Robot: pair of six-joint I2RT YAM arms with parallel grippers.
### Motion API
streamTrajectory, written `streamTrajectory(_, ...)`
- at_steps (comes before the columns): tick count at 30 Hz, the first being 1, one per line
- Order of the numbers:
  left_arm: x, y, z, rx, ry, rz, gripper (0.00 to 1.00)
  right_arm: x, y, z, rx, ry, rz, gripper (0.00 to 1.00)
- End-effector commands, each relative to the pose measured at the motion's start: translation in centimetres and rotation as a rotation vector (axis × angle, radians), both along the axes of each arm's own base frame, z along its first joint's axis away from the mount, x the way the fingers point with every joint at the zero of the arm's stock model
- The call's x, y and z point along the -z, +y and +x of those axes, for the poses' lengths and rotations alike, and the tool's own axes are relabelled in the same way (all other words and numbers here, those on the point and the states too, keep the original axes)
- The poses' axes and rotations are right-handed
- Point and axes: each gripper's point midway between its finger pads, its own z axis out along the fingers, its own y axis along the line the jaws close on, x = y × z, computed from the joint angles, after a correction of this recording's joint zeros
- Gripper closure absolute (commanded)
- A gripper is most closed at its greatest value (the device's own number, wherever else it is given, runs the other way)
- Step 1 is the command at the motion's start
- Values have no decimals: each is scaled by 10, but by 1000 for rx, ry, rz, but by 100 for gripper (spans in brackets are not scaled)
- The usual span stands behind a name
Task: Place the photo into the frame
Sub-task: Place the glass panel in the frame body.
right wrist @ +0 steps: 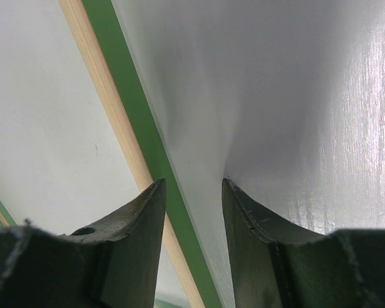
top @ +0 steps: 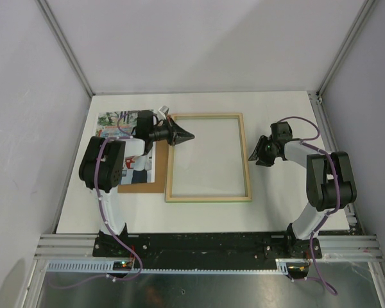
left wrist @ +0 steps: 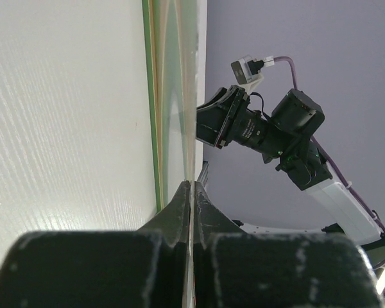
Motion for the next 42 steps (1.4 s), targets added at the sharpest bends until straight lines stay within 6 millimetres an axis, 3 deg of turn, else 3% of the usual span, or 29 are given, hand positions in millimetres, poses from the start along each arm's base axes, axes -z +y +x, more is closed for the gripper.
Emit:
streamTrajectory(1,-10,-3,-10,48,-21,-31,100,7,1,0,-13,6,-11,55)
streamTrajectory(7,-10,-2,-10,44,-20,-31,100,4,2,-1,-24,-3,-25,55)
streamTrajectory(16,-4,-1,-11,41,-4,-27,100,-21,-3,5,-8,-97,-48,54)
streamTrajectory(26,-2,-1,-10,39,-1,-26,100,-19,4,4,-36,-104,-55,53)
streamTrajectory(33,-1,0,-10,38,5,-26,100,-7,13,-1,-76,-74,-53,53)
streamTrajectory(42,1,-1,-11,43,17,-25,100,3,11,-4,-70,-44,-69,56)
